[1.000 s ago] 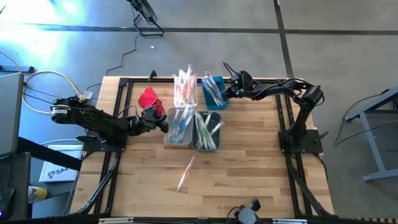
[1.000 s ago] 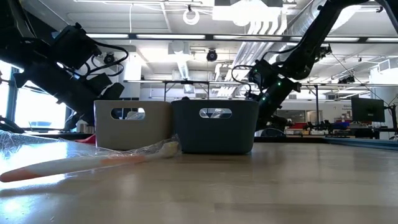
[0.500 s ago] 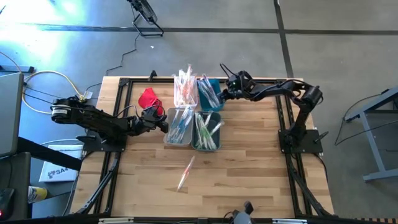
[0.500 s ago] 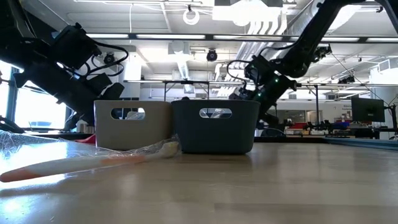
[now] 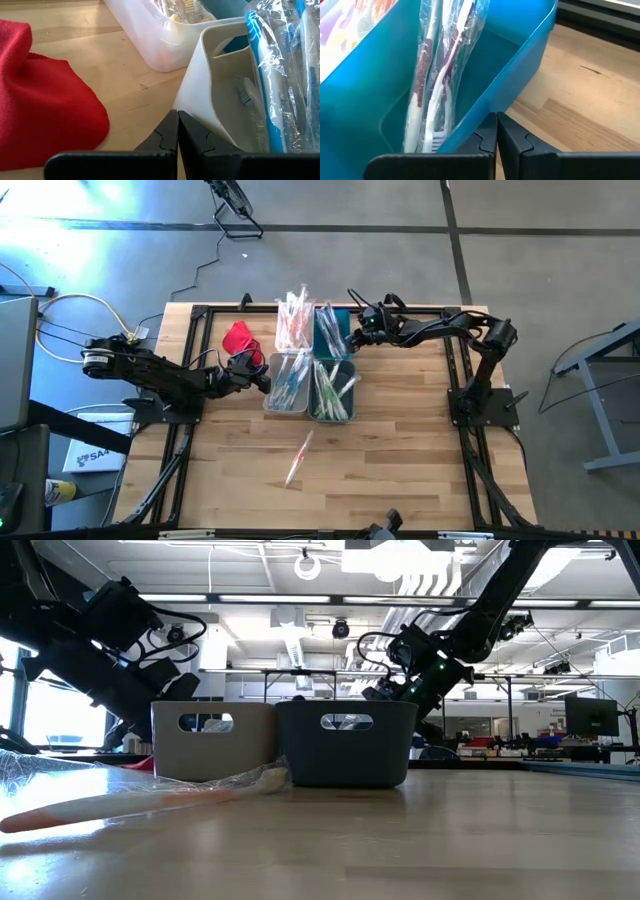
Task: Pick & Place Toothbrushes
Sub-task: Adjust the bins
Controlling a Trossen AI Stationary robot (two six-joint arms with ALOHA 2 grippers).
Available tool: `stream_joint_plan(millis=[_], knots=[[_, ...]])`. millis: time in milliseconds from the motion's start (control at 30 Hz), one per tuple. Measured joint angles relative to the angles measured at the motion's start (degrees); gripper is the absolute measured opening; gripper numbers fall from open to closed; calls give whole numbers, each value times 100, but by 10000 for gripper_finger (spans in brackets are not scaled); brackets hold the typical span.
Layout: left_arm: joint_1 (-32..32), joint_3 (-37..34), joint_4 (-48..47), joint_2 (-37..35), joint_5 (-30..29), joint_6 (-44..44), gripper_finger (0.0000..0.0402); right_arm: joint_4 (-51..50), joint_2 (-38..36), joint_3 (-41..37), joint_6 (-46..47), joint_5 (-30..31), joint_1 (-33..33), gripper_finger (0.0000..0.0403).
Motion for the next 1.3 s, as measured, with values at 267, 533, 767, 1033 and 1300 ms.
stream_joint_plan(millis=[267,533,767,1033,1300], knots=[[0,-2,-174,2,-2,2,3,-185,-56,0,-317,885,-14,2],[0,-2,-171,2,-4,182,3,-700,-989,0,-618,1248,129,2],[0,-2,-99,2,-22,687,3,-1528,-2045,0,-622,1155,661,3],[0,-2,-128,0,39,758,3,-1795,-2426,0,-611,454,1803,3],[0,-2,-127,0,70,757,3,-1832,-2426,0,-103,1330,3226,3]])
